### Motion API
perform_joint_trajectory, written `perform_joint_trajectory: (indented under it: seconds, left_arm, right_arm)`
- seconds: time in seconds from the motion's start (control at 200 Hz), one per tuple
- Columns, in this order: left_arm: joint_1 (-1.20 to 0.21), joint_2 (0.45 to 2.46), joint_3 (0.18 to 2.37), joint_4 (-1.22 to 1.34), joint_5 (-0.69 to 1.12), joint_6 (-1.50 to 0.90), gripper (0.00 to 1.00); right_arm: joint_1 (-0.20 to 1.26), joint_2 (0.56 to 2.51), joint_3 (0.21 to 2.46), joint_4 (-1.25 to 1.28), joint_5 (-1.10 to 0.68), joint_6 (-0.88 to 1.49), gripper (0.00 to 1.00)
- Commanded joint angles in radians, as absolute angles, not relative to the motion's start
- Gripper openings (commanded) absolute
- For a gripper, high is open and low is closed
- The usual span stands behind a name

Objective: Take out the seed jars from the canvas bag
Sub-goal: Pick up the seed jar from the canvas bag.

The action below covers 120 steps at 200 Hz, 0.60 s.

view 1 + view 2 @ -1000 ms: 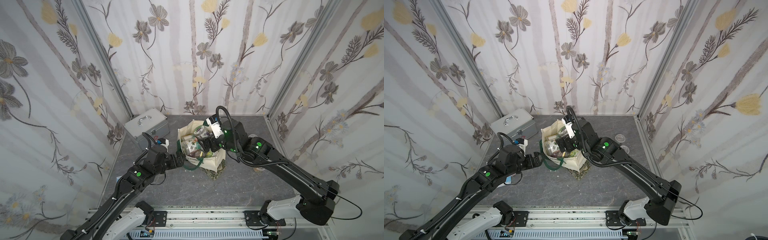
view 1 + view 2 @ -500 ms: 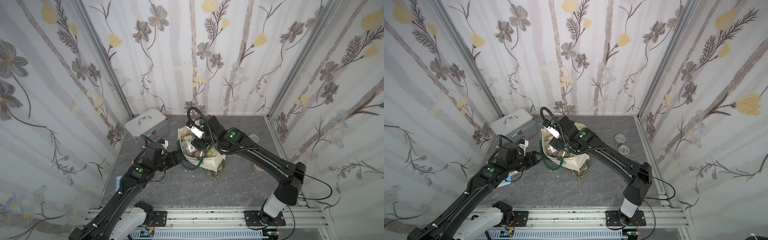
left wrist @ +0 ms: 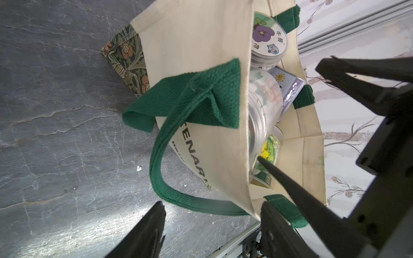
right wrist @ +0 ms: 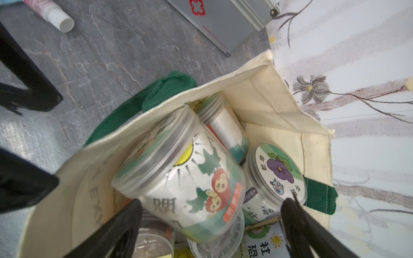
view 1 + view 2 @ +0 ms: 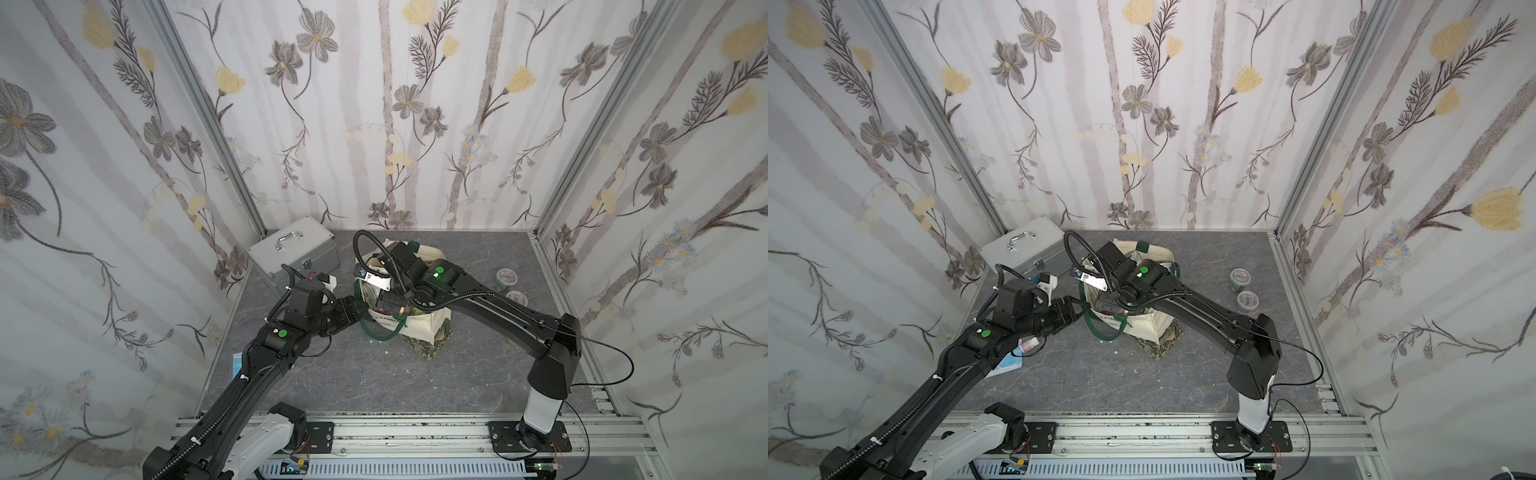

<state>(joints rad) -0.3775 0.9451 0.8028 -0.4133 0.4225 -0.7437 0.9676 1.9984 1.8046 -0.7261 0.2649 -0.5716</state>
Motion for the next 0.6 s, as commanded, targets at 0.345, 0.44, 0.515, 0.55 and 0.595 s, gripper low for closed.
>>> perform_joint_trajectory:
  seconds: [0.345, 0.44, 0.515, 0.55, 0.595]
  left_arm:
    - [-0.358, 0.885, 0.793, -0.455, 0.4, -0.733, 0.69]
    - [-0.355, 0.882, 0.794, -0.46, 0.398, -0.732, 0.69]
    - [-0.356, 0.88, 0.798, -0.466, 0.394, -0.73, 0.69]
    - [-0.354, 0.879, 0.801, -0.47, 0.393, -0.729, 0.69]
    - [-0.354, 0.878, 0.801, -0.473, 0.394, -0.728, 0.69]
  right_arm:
    - [0.971, 2.121, 1.86, -0.659, 0.304, -0.748, 1.0]
    - [0.962, 2.145, 1.887, -0.656, 0.301, -0.742, 1.0]
    - [0.956, 2.158, 1.908, -0.663, 0.287, -0.727, 0.99]
    - [0.952, 2.166, 1.921, -0.67, 0.282, -0.714, 0.97]
    - [0.948, 2.175, 1.946, -0.684, 0.284, -0.69, 0.91]
